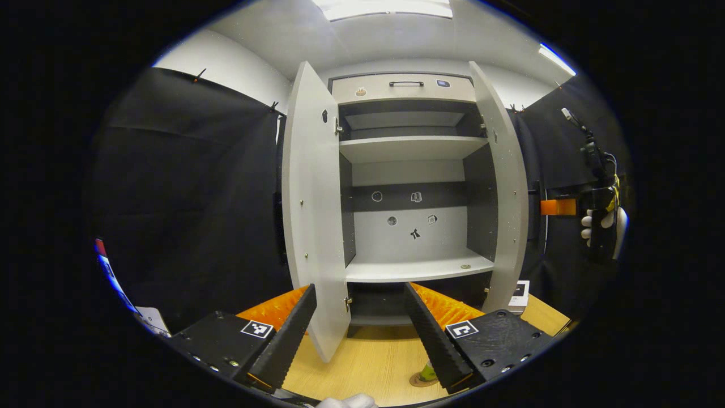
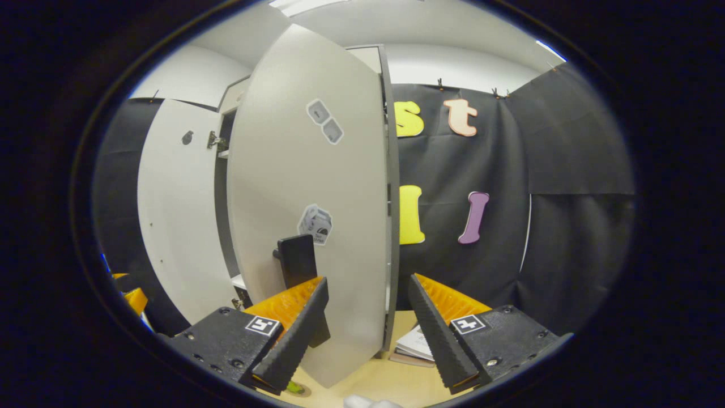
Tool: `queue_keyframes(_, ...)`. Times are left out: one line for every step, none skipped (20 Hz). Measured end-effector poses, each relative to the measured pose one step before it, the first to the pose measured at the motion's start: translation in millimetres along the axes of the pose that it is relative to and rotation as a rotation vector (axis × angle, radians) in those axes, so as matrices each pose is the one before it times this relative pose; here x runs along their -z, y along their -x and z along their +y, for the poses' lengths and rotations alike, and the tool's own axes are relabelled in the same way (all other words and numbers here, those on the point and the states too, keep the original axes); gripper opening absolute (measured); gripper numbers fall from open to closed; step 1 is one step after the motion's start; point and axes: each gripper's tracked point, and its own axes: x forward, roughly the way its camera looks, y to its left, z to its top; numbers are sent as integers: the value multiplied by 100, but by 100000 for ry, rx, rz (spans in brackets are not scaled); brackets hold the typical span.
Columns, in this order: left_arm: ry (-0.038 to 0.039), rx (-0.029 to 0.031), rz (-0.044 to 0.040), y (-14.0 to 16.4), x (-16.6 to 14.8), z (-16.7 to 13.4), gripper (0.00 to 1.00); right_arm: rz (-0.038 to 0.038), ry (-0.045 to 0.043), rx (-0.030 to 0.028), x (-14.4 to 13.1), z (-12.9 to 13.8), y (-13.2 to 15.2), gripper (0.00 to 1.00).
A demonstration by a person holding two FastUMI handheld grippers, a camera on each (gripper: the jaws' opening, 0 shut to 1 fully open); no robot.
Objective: Grasp the bottle in the cabinet with the left hand and place it on the coaster, then close the right door with the right hand and the left door with the left hand.
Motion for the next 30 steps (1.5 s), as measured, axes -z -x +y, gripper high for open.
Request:
queue_keyframes(100, 407, 624, -72, 382, 292, 94, -504, 235, -1074, -55, 400, -445, 92)
queue_keyframes(-209, 320, 553, -102, 373, 392, 95, 681, -129, -1370, 140, 417, -526, 95)
queue_keyframes(-260, 471, 339, -53, 266, 275, 95, 1191, -762, -1582, 221, 502, -325, 95)
queue_keyframes(-88, 408, 13, -113, 100, 312, 95, 928, -883, -922, 270, 472, -59, 95)
queue_keyframes(156, 416, -64, -93, 12, 323, 95, 136, -521, -295, 72, 252, 7, 95)
queue_keyframes(241, 410, -207, -115, 13, 338, 95, -9, 393, -103, 6, 328, -2, 95)
queue_keyframes(420, 605, 70, -147, 6, 216, 95, -18, 795, -69, -56, 251, 20, 95)
queue_keyframes(806, 733, -127, -245, 70, 221, 95, 349, 1043, -1086, 170, 541, 236, 95)
queue_keyframes(902, 369, -90, -238, 26, 277, 95, 505, 839, -323, 211, 243, 87, 95)
queue_keyframes(654, 252, 71, -68, -9, 301, 95, 50, 769, -229, 233, 185, 252, 95)
queue_keyframes(383, 108, -76, -224, 39, 396, 95, 71, 662, -146, 88, 283, 289, 95)
queue_keyframes(173, -174, -255, -223, -50, 563, 95, 199, 560, -229, 228, 346, 329, 95)
queue_keyframes(162, -294, -329, -78, -201, 697, 95, 410, 382, -663, 339, 388, 224, 95)
queue_keyframes(144, -457, -415, -304, -95, 814, 95, 471, 326, -985, 431, 563, 366, 95)
queue_keyframes(-173, -713, -330, -287, -255, 1016, 95, 609, 449, -718, 403, 417, 351, 95)
queue_keyframes(-231, -1420, -615, -417, -271, 1330, 95, 39, 285, -25, 449, 265, 453, 95)
queue_keyframes(-334, -1258, -436, -366, -283, 1220, 95, 223, 296, 466, 393, 180, 425, 96)
queue_keyframes(-262, -1176, -881, -440, -301, 1260, 95, 1071, 493, 421, 627, 214, 342, 96)
queue_keyframes(-128, -1195, -1007, -700, -300, 1315, 95, 1367, 392, 761, 590, 63, 428, 96)
queue_keyframes(126, -924, -492, -669, -116, 1204, 95, 1056, -66, 860, 603, 25, 478, 96)
queue_keyframes(165, -1117, 282, -777, 132, 1139, 95, 1152, -359, 914, 493, 38, 605, 96)
queue_keyframes(-121, -1314, -202, -639, 9, 1054, 95, 1167, -446, 877, 452, -7, 448, 96)
queue_keyframes(-399, -1918, -13, -773, -51, 1360, 95, 790, -566, 1048, 256, -120, 588, 96)
queue_keyframes(-233, -1742, -269, -876, -85, 1371, 94, 464, -489, 1164, 388, -93, 481, 96)
queue_keyframes(-545, -1398, -319, -896, -157, 1265, 95, 577, -186, 1305, 304, -224, 487, 94)
queue_keyframes(-656, -1381, -169, -822, -64, 937, 95, 381, -85, 1337, 213, -263, 389, 96)
queue_keyframes(-499, -1178, -361, -908, -123, 710, 95, 384, -15, 1485, 122, -303, 443, 94)
queue_keyframes(-313, -853, -517, -755, -314, 695, 95, 388, -104, 1313, 140, -344, 398, 96)
queue_keyframes(-188, -253, -880, -627, -369, 447, 95, 378, -92, 1236, 45, -320, 344, 96)
queue_keyframes(-224, -529, -934, -624, -360, 520, 95, 236, -180, 1005, 62, -203, 278, 96)
